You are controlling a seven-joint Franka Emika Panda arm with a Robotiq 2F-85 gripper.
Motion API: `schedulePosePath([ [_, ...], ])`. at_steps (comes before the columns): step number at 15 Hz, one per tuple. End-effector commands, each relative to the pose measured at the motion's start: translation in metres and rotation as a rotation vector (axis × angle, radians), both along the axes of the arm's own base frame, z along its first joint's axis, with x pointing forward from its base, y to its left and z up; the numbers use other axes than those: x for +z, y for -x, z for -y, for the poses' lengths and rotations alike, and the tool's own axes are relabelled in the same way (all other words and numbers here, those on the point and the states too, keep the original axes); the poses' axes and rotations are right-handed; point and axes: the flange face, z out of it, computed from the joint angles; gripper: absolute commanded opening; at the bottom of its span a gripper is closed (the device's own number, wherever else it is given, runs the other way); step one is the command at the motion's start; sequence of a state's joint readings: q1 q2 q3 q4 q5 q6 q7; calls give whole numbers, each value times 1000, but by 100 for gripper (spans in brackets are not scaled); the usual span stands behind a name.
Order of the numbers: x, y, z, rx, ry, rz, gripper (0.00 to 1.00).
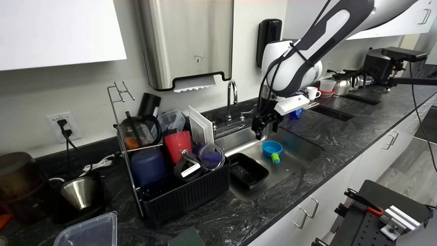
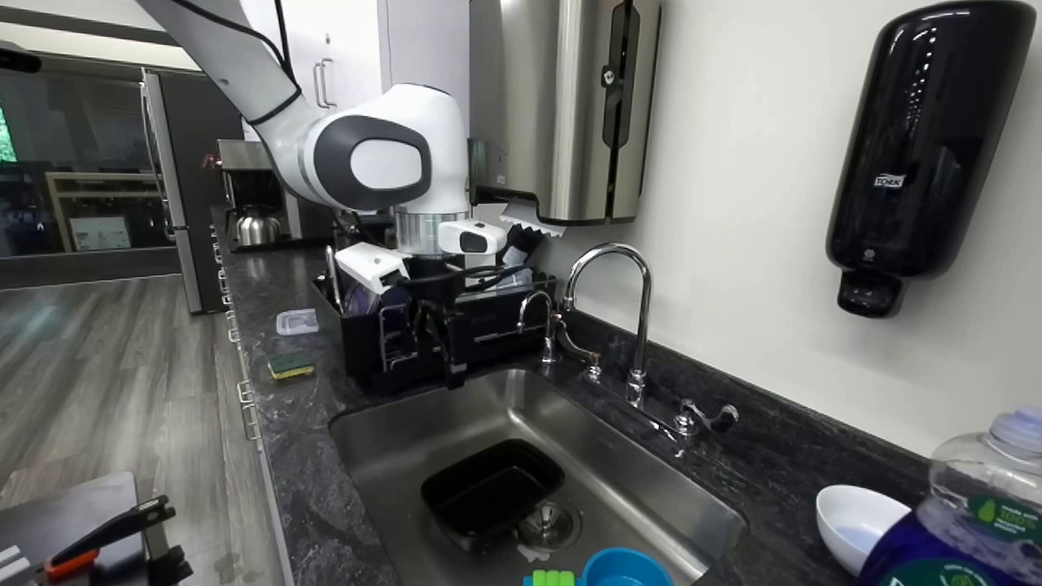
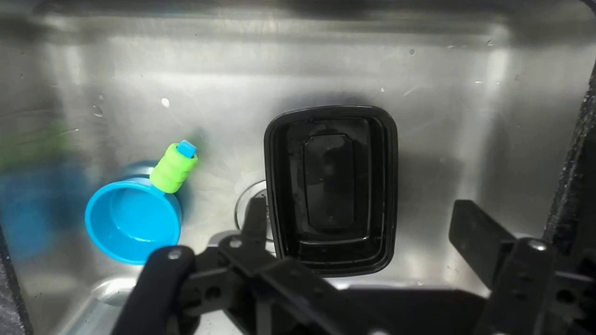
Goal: Put the black dish in the sink onto the rack
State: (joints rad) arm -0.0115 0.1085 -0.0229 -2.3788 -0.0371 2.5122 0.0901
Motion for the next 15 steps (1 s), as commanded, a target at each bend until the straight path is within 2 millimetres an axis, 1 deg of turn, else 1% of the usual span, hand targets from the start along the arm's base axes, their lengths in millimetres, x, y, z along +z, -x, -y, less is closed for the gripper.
schedulePosePath([
  [1,-15,-21,3,-14,13,2,100],
  [3,-19,-30,3,-24,16,-10,100],
  [4,-15,-33,0,-26,26,-5,100],
  [5,-17,-26,1,-14,5,-6,100],
  [7,-15,-32,-1,-20,12,2,100],
  [12,-14,-32,-1,-21,12,2,100],
  [15,-32,-35,5,-19,-9,-13,100],
])
